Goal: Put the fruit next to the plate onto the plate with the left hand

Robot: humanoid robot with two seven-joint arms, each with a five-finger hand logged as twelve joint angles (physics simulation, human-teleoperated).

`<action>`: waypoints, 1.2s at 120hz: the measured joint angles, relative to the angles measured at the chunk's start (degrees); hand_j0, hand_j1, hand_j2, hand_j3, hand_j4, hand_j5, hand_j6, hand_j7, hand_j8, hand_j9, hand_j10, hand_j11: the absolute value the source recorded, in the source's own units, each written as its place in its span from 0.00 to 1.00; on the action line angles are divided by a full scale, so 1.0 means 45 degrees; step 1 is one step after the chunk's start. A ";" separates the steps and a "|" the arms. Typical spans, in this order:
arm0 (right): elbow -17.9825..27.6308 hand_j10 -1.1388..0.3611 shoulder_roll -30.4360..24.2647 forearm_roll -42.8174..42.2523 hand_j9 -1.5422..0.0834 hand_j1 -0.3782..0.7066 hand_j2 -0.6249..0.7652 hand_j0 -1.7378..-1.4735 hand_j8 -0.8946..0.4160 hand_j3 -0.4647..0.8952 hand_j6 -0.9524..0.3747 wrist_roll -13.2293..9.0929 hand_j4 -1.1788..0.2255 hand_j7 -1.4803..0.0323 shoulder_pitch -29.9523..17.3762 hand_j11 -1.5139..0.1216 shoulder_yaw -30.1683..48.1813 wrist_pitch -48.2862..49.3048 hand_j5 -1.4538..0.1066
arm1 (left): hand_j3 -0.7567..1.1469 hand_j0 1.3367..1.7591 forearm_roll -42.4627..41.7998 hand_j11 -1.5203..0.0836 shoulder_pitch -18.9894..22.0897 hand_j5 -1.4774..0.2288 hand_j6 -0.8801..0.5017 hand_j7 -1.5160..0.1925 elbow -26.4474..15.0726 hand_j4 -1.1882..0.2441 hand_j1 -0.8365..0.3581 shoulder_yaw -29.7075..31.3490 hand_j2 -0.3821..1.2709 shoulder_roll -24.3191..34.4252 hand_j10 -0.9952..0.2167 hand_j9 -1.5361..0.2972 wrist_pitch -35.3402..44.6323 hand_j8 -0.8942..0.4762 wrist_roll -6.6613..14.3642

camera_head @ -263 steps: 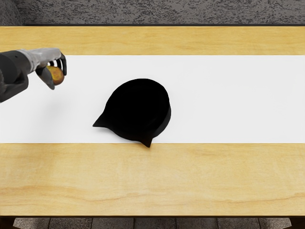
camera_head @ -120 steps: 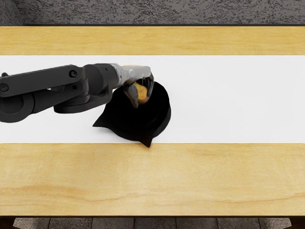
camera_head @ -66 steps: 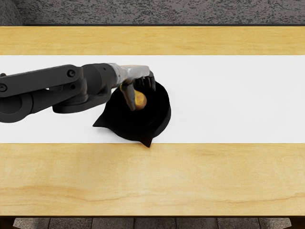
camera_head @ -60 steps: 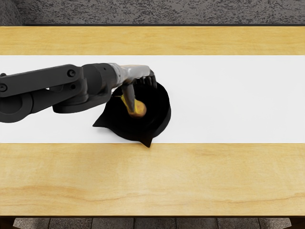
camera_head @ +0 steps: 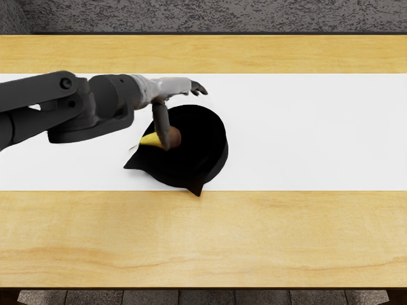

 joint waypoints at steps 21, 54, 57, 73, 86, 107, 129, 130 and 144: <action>0.0000 0.76 0.0000 0.0000 0.95 0.03 0.45 0.30 0.68 0.34 0.72 0.0002 0.84 0.98 0.0000 0.93 -0.0009 0.0000 0.93 | 0.40 0.76 -0.2768 0.84 -0.0023 0.76 0.54 0.78 -0.1592 0.73 0.86 -0.1123 0.25 0.2299 0.71 0.74 -0.0161 0.56 0.0000; 0.0000 0.76 0.0000 0.0000 0.95 0.03 0.45 0.30 0.68 0.34 0.72 0.0003 0.84 0.98 0.0000 0.93 -0.0019 0.0035 0.93 | 0.40 0.76 -0.9122 0.84 0.0125 0.77 0.54 0.79 -0.2229 0.74 0.86 -0.2969 0.25 0.3766 0.71 0.74 -0.2118 0.56 0.0000; 0.0000 0.76 0.0000 0.0000 0.95 0.03 0.45 0.30 0.68 0.34 0.72 0.0003 0.84 0.98 0.0000 0.93 -0.0019 0.0036 0.93 | 0.40 0.76 -0.9586 0.84 0.0134 0.77 0.54 0.79 -0.2237 0.74 0.86 -0.3104 0.25 0.3801 0.71 0.74 -0.2411 0.56 0.0000; 0.0000 0.76 0.0000 -0.0013 0.95 0.03 0.45 0.30 0.68 0.34 0.72 -0.0001 0.84 0.98 0.0000 0.93 -0.0032 0.0052 0.93 | 0.40 0.76 -1.0886 0.85 0.0569 0.78 0.55 0.80 -0.2228 0.75 0.87 -0.3491 0.25 0.3908 0.72 0.75 -0.3563 0.57 0.0000; 0.0000 0.76 0.0000 -0.0018 0.95 0.03 0.45 0.30 0.68 0.34 0.72 -0.0002 0.84 0.98 0.0000 0.93 -0.0037 0.0056 0.93 | 0.40 0.76 -1.1969 0.86 0.0697 0.79 0.56 0.81 -0.2139 0.76 0.89 -0.3599 0.24 0.3960 0.74 0.76 -0.3948 0.58 0.0000; 0.0000 0.76 0.0000 -0.0028 0.95 0.03 0.45 0.30 0.68 0.34 0.72 -0.0002 0.84 0.98 0.0000 0.93 -0.0039 0.0058 0.93 | 0.40 0.76 -1.3249 0.88 0.1226 0.80 0.58 0.83 -0.2007 0.77 0.91 -0.3633 0.24 0.5110 0.75 0.78 -0.4426 0.59 0.0000; 0.0000 0.76 0.0000 -0.0037 0.95 0.03 0.45 0.30 0.68 0.34 0.72 -0.0002 0.84 0.98 0.0004 0.93 -0.0039 0.0060 0.93 | 0.40 0.76 -1.4900 0.91 0.2017 0.83 0.60 0.85 -0.1753 0.80 0.95 -0.3531 0.24 0.6438 0.78 0.81 -0.5134 0.62 0.0000; 0.0000 0.76 0.0000 -0.0037 0.95 0.03 0.45 0.30 0.68 0.34 0.72 -0.0002 0.84 0.98 0.0003 0.93 -0.0039 0.0060 0.93 | 0.40 0.76 -1.4973 0.91 0.2121 0.83 0.60 0.85 -0.1748 0.80 0.95 -0.3526 0.24 0.6548 0.78 0.81 -0.5155 0.62 0.0000; 0.0000 0.76 0.0000 -0.0038 0.95 0.03 0.45 0.30 0.68 0.34 0.72 -0.0002 0.84 0.98 0.0007 0.93 -0.0039 0.0059 0.93 | 0.40 0.76 -1.5950 0.92 0.2714 0.84 0.61 0.86 -0.1695 0.81 0.96 -0.3467 0.24 0.6893 0.79 0.81 -0.5517 0.63 0.0000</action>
